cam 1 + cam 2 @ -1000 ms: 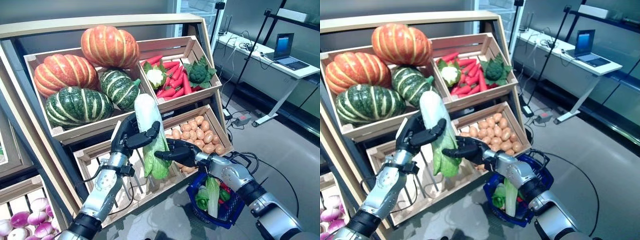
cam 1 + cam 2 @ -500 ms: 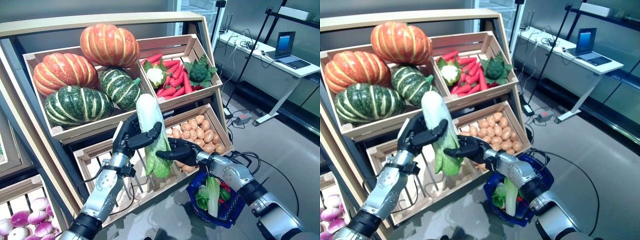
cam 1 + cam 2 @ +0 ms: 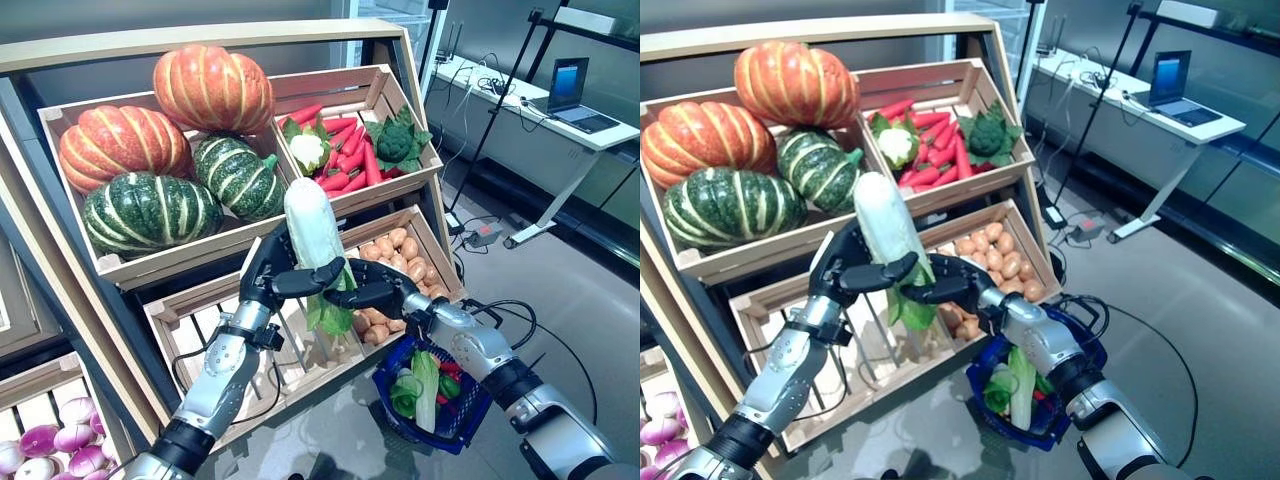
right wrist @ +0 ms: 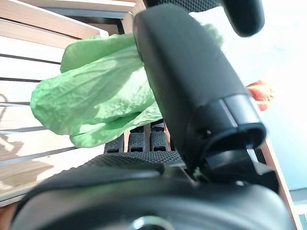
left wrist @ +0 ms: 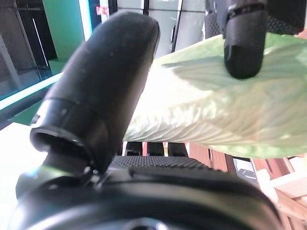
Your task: Put vegetables into the basket
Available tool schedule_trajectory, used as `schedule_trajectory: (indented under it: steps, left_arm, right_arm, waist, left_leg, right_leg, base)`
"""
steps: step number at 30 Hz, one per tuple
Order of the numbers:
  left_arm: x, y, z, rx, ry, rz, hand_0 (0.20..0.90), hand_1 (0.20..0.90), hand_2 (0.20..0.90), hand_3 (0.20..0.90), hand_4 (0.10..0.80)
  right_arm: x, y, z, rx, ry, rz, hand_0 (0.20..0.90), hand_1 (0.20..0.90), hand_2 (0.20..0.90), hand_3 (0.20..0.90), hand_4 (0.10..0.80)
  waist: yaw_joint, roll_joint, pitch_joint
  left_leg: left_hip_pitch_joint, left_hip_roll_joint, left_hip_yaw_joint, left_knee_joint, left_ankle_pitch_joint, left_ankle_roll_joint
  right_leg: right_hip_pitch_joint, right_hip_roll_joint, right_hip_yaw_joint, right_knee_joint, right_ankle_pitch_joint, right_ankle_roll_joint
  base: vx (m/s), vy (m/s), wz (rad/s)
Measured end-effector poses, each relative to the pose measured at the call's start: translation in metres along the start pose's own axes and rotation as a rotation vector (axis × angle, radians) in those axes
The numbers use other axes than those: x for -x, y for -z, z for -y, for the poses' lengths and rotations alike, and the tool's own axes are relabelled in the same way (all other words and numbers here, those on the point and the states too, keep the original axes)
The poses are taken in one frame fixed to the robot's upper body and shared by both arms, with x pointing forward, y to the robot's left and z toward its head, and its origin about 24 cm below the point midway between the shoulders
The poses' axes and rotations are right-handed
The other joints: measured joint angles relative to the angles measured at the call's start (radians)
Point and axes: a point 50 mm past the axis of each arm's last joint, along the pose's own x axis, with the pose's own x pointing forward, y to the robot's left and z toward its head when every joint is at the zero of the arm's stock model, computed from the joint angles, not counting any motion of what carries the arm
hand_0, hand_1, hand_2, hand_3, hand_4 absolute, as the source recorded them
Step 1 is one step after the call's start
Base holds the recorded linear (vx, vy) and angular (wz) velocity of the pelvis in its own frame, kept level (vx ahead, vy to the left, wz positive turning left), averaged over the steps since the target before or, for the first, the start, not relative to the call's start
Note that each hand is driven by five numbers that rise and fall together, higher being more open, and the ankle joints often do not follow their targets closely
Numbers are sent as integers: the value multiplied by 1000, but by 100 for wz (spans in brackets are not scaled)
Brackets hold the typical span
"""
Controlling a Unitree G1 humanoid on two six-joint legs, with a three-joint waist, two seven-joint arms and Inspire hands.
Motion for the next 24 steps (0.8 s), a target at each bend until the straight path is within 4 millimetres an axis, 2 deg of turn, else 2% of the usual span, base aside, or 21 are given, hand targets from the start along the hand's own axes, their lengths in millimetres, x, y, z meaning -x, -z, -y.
schedule_trajectory:
  steps: [5, 10, 18, 24]
  left_arm:
    - [-1, -6, 3, -4, 16, 24, 900, 900, 900, 900, 800]
    - [-1, -3, 6, -33, 33, -4, 900, 900, 900, 900, 800]
    - [2, 4, 7, -66, 57, -40, 900, 900, 900, 900, 800]
    - [4, 7, 6, -67, 47, -54, 900, 900, 900, 900, 800]
  right_arm:
    - [5, -4, 1, 15, 5, 45, 300, 300, 300, 300, 400]
    - [13, -4, 10, 51, 44, 47, 300, 300, 300, 300, 400]
    - [28, -6, 25, 95, 87, 31, 300, 300, 300, 300, 400]
    - [30, -7, 30, 104, 105, 40, 300, 300, 300, 300, 400]
  waist:
    - [-26, 11, 7]
    - [-48, 13, 8]
    - [-49, 18, 11]
    - [-47, 18, 11]
  left_leg:
    - [-2, 1, 3, 0, 0, 0]
    - [1, 2, 25, -1, -2, 3]
    - [0, 4, 34, -1, -3, 3]
    - [0, 4, 33, -1, -3, 3]
  right_leg:
    - [-5, 0, 5, 0, 0, 0]
    - [-11, 1, 32, 0, 0, 0]
    - [-19, 3, 47, 0, 5, -2]
    - [-19, 3, 47, 0, 5, -2]
  base:
    - [10, -2, -2]
    - [27, 6, -9]
    - [3, 3, -5]
    - [0, 0, 0]
